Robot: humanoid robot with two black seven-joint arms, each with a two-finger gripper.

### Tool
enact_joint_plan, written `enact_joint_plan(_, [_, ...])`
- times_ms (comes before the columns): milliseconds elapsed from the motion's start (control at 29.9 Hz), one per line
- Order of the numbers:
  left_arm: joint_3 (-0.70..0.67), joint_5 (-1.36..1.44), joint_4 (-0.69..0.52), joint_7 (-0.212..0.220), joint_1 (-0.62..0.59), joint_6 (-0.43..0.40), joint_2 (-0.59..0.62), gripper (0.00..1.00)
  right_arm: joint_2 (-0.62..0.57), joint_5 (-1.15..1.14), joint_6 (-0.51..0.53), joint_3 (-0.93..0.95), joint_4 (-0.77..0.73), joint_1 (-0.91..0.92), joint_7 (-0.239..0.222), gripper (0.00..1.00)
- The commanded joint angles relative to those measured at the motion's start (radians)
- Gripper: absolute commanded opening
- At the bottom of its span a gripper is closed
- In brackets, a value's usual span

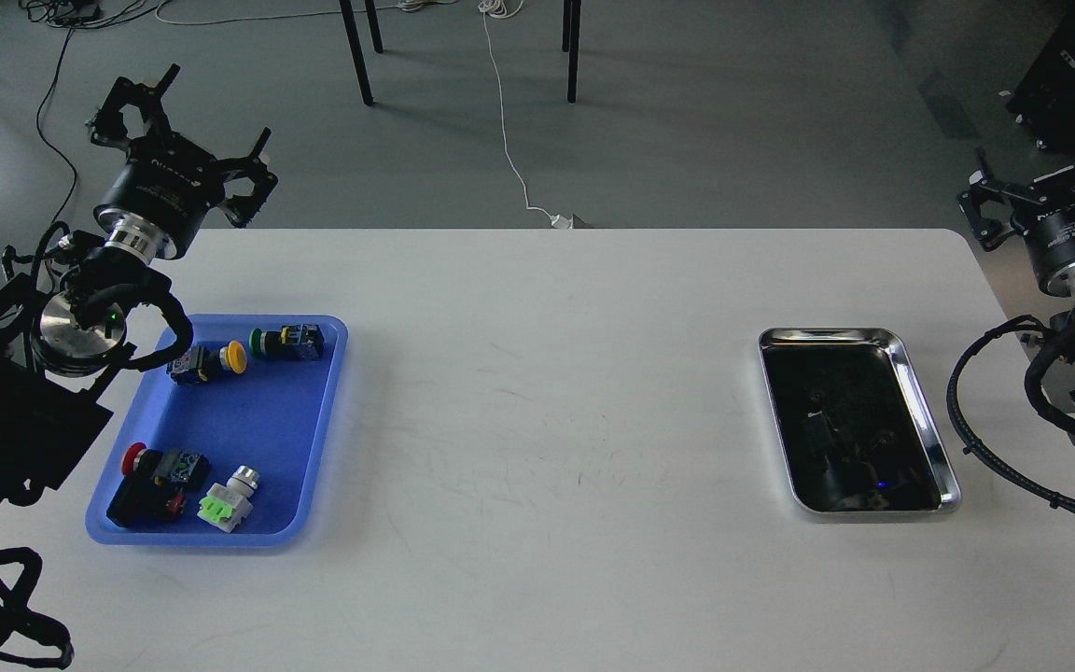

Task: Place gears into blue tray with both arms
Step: 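Swing the right gripper over the metal tray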

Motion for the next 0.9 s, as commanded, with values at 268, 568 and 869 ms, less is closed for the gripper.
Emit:
enact_joint_plan(268, [0.001, 0.0, -0.004, -0.002, -0.002, 0.0, 0.009, 0.98, -0.002, -0.013, 0.0, -0.034, -0.004, 0.026, -0.005, 1.0])
enact_joint_plan(568, [-0.001, 0.0, -0.009, -0.002, -0.012, 0.0, 0.008, 0.98, -0.18, -0.018, 0.0, -0.394, 0.049, 0.302, -0.008, 1.0])
enact_joint_plan(869, [-0.002, 0.0, -0.007, 0.0, -0.017, 0.0, 0.011, 0.98, -0.232, -0.337, 0.0, -0.737, 0.222, 0.571, -0.004, 1.0])
